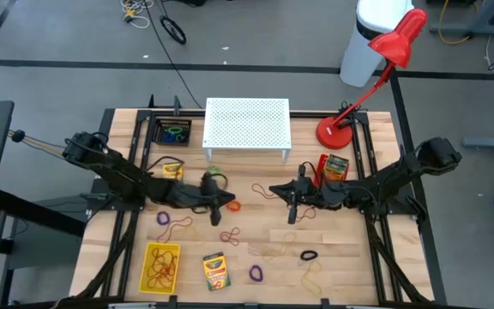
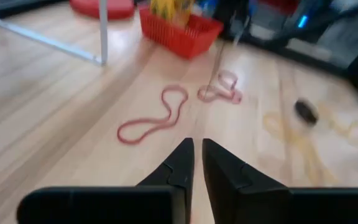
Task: Pick & Place Office Desk Supplies
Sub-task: Put the bottom purple spring rubber band into the black bin
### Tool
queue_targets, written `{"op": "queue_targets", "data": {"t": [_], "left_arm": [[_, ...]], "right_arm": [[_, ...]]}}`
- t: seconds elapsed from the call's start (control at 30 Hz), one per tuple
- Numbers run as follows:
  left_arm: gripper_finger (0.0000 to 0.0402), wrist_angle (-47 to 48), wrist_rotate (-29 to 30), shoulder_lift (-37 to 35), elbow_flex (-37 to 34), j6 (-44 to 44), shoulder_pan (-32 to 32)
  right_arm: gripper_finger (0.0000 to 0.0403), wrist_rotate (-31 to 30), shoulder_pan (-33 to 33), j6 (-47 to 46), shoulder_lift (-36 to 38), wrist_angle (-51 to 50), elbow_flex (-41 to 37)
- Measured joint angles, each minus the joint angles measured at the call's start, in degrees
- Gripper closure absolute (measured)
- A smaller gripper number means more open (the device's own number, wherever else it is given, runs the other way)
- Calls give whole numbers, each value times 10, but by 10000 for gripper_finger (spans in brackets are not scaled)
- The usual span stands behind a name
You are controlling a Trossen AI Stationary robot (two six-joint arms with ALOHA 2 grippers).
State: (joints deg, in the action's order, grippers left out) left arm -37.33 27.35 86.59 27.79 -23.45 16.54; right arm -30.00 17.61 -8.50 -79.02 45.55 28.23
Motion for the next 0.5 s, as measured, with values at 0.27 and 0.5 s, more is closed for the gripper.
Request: {"op": "queue_targets", "data": {"t": [0.27, 0.5], "left_arm": [[328, 226, 40, 0, 109, -44, 30], [281, 348, 69, 0, 151, -157, 78]], "right_arm": [[397, 2, 0, -1, 0, -11, 0], [397, 5, 0, -1, 0, -11, 0]]}}
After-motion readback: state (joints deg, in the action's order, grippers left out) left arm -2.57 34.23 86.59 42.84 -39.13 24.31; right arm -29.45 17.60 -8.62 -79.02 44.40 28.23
